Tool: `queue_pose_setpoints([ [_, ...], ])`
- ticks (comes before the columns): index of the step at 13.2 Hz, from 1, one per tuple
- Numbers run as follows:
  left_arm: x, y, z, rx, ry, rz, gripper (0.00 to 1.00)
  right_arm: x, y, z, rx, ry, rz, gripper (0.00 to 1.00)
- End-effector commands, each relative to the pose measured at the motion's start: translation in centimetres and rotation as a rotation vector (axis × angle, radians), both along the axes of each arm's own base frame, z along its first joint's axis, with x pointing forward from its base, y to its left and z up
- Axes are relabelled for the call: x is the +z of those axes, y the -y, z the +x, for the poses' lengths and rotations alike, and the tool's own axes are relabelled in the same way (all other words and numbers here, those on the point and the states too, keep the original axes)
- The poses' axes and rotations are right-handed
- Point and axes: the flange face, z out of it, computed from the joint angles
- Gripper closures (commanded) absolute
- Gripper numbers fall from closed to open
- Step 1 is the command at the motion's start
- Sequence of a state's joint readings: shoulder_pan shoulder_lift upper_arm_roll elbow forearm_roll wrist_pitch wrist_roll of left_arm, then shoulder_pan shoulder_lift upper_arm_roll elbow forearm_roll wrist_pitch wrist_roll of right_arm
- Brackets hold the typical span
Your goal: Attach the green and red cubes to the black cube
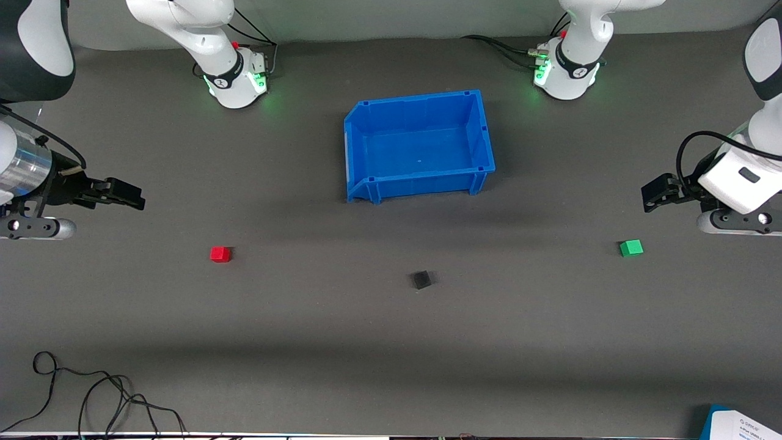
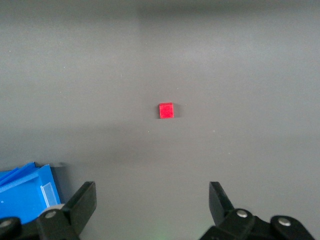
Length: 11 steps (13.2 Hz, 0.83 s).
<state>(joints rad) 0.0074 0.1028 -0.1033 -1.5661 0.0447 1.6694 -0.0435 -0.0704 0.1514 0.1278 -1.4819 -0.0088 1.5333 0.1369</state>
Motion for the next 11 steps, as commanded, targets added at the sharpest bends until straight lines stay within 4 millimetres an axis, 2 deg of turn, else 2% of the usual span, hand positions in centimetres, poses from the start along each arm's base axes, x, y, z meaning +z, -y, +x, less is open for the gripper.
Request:
queue_pose_setpoints([
  [1, 0.5, 0.0, -1.0, 0.013, -0.001, 0.019, 0.00, 0.1, 2.9, 2.6, -0.071, 0.014, -0.001, 0.00],
  [4, 0.7, -0.1, -1.0, 0.013, 0.005, 0.018, 0.00, -1.2, 3.9, 4.3, -0.066, 0.010, -0.040, 0.00],
  [5, 0.6, -0.3, -1.0, 0.014, 0.003, 0.018, 0.00, -2.1, 4.9, 4.7, -0.077, 0.005, -0.047, 0.00],
  [6, 0.6, -0.4, -0.9, 0.014, 0.002, 0.018, 0.00, -3.9, 7.2, 5.2, -0.131, -0.024, -0.043, 0.00],
  [7, 0.7, -0.4, -0.9, 0.016, 0.006, 0.015, 0.00, -5.3, 8.4, 5.2, -0.170, -0.057, -0.023, 0.01],
  [9, 1.1, -0.6, -0.9, 0.051, 0.012, 0.002, 0.00, -8.5, 11.0, 4.0, -0.349, -0.135, -0.053, 0.01],
  [11, 0.8, -0.4, -0.4, 0.135, 0.012, 0.005, 0.01, -11.0, 10.6, 3.3, -0.600, -0.191, -0.105, 0.00],
])
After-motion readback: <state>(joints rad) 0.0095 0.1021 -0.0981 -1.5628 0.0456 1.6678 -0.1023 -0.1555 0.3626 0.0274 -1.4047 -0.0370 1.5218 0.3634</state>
